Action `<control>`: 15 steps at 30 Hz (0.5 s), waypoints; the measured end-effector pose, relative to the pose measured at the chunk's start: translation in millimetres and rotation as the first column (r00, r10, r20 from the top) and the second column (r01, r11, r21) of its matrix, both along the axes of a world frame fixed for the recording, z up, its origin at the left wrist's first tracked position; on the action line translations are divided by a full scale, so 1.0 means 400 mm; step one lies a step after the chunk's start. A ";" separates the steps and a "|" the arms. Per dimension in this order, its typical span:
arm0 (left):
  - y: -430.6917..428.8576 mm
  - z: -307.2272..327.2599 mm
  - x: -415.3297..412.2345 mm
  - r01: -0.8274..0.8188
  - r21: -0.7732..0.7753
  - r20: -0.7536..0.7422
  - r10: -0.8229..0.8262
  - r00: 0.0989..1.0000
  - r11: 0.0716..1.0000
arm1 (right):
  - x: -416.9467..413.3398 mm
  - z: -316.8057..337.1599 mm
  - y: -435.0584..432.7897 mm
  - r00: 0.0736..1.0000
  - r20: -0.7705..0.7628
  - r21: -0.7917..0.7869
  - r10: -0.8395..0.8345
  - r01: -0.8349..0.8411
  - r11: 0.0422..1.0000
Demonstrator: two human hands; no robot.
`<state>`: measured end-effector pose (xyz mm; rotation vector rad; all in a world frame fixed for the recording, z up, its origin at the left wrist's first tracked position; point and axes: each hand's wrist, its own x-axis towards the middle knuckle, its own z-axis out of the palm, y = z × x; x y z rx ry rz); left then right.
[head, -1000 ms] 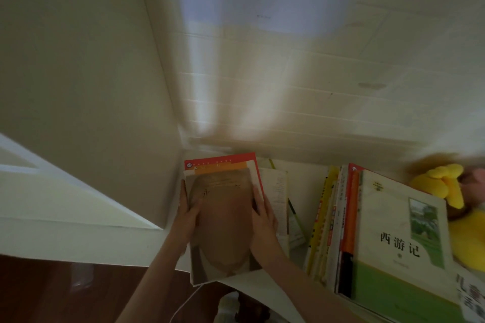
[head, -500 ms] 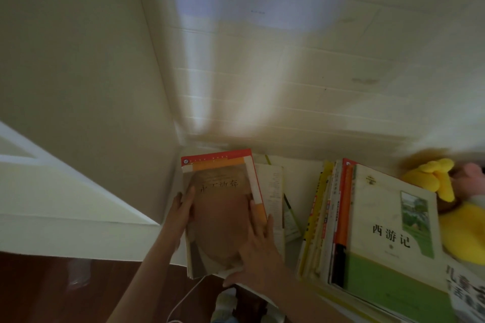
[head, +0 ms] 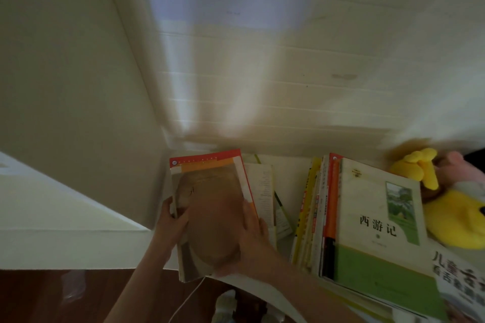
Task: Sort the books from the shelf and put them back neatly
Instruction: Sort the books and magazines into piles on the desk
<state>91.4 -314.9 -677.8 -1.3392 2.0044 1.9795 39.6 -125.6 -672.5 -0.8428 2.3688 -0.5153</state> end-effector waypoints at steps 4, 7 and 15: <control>-0.020 0.005 -0.002 -0.004 -0.013 0.009 0.004 1.000 1.000 | -0.113 0.015 0.056 0.616 0.314 -0.137 -0.722 0.782 0.607; -0.031 0.017 0.001 -0.012 -0.024 0.008 0.013 1.000 1.000 | -0.158 0.008 0.074 0.400 0.514 0.098 -0.759 0.851 0.516; -0.032 0.019 0.011 -0.024 -0.024 0.008 0.025 1.000 0.999 | -0.199 -0.037 0.036 0.404 0.397 0.252 -0.824 0.816 0.521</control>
